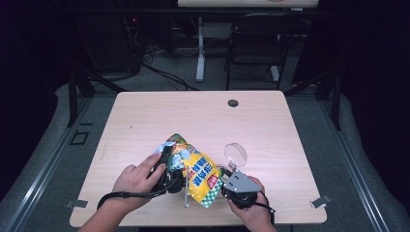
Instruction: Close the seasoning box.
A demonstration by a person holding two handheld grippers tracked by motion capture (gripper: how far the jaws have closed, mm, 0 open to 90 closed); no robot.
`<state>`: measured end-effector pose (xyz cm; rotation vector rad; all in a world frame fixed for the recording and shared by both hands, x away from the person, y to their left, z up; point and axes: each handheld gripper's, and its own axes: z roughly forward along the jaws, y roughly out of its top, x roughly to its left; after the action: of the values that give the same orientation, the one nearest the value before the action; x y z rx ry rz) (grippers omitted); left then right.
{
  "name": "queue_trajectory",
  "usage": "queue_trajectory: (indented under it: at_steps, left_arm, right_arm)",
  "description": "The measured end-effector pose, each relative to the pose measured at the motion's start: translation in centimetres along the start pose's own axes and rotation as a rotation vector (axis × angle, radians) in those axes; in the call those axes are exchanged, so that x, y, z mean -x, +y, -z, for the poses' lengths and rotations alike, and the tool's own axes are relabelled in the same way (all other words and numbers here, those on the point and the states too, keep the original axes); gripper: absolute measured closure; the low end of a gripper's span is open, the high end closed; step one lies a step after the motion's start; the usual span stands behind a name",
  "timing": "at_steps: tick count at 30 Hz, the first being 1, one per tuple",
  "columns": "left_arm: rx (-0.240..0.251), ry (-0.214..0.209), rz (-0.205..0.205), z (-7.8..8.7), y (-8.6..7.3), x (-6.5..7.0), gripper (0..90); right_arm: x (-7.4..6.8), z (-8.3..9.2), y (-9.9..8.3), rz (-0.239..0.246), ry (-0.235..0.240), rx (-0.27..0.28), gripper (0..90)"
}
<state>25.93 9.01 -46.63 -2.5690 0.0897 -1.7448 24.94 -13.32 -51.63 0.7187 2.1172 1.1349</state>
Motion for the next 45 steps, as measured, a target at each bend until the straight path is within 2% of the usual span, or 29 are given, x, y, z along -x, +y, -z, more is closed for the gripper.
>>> queue_trajectory:
  at_steps: [30, 45]
  left_arm:
    - [-0.004, 0.026, -0.041, 0.3, 0.41, -0.13, 59.4]
    - [-0.011, 0.022, -0.054, 0.49, 0.63, -0.42, 59.5]
  right_arm:
    - [0.04, -0.24, -0.14, -0.008, 0.001, -0.007, 68.5]
    - [0.1, -0.22, -0.14, -0.012, 0.0, -0.004, 68.6]
